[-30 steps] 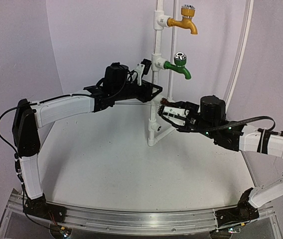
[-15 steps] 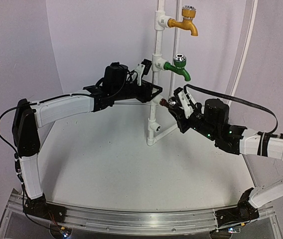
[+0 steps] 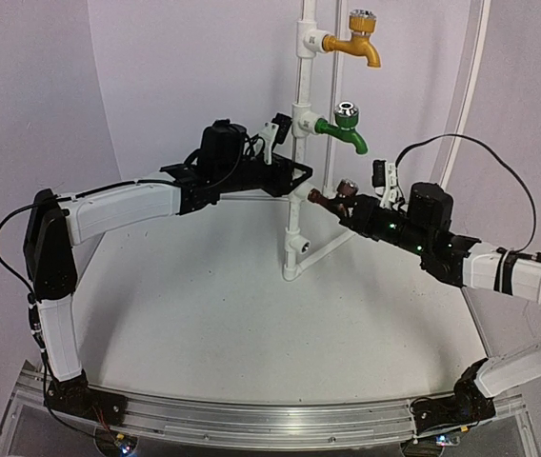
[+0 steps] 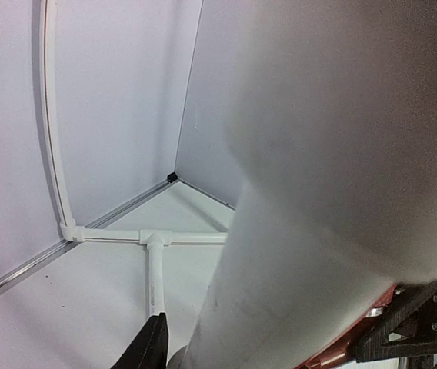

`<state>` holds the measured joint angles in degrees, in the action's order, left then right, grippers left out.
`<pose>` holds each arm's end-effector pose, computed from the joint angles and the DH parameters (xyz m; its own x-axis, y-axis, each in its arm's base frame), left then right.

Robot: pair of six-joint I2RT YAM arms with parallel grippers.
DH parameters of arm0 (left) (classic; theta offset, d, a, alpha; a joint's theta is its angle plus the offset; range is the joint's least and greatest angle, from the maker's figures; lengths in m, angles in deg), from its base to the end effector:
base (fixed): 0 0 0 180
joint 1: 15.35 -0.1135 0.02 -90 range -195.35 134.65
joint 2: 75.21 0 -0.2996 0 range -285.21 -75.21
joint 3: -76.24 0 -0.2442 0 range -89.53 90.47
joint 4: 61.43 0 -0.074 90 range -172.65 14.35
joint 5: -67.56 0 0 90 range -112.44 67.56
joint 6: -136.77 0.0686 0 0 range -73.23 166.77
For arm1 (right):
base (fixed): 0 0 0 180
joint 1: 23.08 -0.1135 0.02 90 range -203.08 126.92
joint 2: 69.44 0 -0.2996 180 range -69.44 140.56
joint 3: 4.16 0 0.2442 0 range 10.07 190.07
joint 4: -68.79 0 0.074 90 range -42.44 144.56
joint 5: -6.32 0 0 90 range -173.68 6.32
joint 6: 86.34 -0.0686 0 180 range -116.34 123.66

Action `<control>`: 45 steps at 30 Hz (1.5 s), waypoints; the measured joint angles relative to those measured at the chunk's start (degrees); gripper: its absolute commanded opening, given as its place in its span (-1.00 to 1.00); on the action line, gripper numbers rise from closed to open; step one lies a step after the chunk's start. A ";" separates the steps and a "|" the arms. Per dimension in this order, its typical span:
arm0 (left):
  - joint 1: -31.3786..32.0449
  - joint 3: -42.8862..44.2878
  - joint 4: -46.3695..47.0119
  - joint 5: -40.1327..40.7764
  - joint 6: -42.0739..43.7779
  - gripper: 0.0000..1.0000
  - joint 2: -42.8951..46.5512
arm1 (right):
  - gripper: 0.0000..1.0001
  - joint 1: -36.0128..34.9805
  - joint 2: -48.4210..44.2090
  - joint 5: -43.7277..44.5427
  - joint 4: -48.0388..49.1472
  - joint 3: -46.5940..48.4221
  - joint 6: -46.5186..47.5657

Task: Install the water faucets

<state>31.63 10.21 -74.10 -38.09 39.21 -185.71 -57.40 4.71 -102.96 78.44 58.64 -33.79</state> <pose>0.3323 -0.3832 0.3865 -0.2247 0.0551 -0.9729 0.8636 0.4736 -0.1726 0.2485 0.1970 0.3495 -0.5088 0.3476 -0.7876 -0.6240 0.4813 0.6156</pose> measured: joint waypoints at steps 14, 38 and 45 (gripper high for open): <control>-0.02 -0.02 0.00 0.36 -0.40 -1.00 0.02 | 0.85 9.75 -0.52 -14.48 -3.60 -0.69 -12.68; -0.04 -0.46 0.16 0.39 -0.47 -1.00 0.31 | 0.07 -3.46 -1.78 6.25 -7.29 1.67 82.65; -0.06 -0.46 0.28 0.81 -0.81 -1.00 0.31 | -0.84 -5.85 0.16 14.90 -5.26 2.65 73.20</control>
<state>31.57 9.76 -73.82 -37.28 38.39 -185.40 -63.25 4.87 -88.06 73.18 61.29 39.40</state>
